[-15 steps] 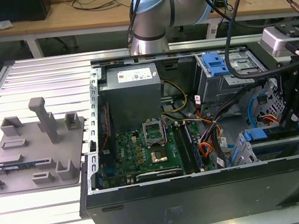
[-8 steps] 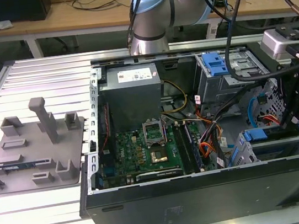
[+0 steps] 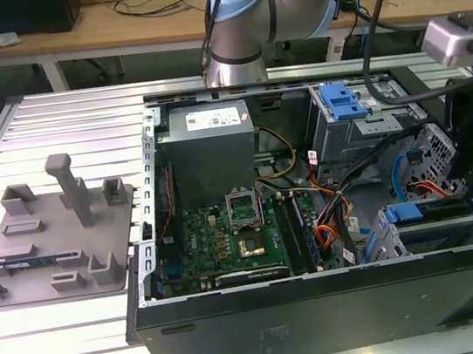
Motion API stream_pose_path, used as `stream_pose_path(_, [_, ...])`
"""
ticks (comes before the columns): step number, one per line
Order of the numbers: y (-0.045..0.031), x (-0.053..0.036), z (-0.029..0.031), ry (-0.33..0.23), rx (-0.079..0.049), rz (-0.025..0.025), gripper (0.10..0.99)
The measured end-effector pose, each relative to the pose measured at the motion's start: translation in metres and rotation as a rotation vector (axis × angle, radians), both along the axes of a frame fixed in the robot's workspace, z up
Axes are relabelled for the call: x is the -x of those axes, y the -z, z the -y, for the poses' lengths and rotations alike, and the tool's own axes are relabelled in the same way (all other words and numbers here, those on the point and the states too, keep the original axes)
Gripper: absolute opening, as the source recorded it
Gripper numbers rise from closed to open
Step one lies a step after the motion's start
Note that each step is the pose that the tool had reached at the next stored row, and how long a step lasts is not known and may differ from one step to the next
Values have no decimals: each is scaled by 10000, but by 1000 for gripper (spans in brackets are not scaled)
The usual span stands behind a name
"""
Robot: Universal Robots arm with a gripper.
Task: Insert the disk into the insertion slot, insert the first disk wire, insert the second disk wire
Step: 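Insert the first disk wire, then insert the second disk wire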
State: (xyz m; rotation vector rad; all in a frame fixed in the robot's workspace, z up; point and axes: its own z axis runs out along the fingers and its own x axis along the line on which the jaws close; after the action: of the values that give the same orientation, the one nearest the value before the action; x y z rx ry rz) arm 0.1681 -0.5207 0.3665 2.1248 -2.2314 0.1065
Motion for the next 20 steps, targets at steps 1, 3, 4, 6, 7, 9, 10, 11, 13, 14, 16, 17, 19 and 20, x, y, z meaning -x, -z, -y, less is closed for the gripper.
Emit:
stream_pose_path(1, [-9,0,0,0,-1,0,369])
stream_pose_path(3, [-8,0,0,0,3,0,369])
stream_pose_path(4, [-10,0,0,0,10,0,369])
stream_pose_path(6, [-10,0,0,0,18,0,369])
stream_pose_path(7, [-9,0,0,0,18,0,369])
stream_pose_path(9, [-10,0,0,1,23,0,369])
stream_pose_path(10, [-10,0,0,0,25,0,369])
stream_pose_path(11, [-9,0,0,0,26,0,369])
stream_pose_path(13, [-10,0,0,0,32,0,369])
stream_pose_path(14, [-9,0,0,0,36,0,369])
stream_pose_path(16, [-9,0,0,0,42,0,369])
stream_pose_path(17, [-10,0,0,0,45,0,369])
stream_pose_path(19, [-9,0,0,0,50,0,369])
stream_pose_path(20, [-9,0,0,0,52,0,369])
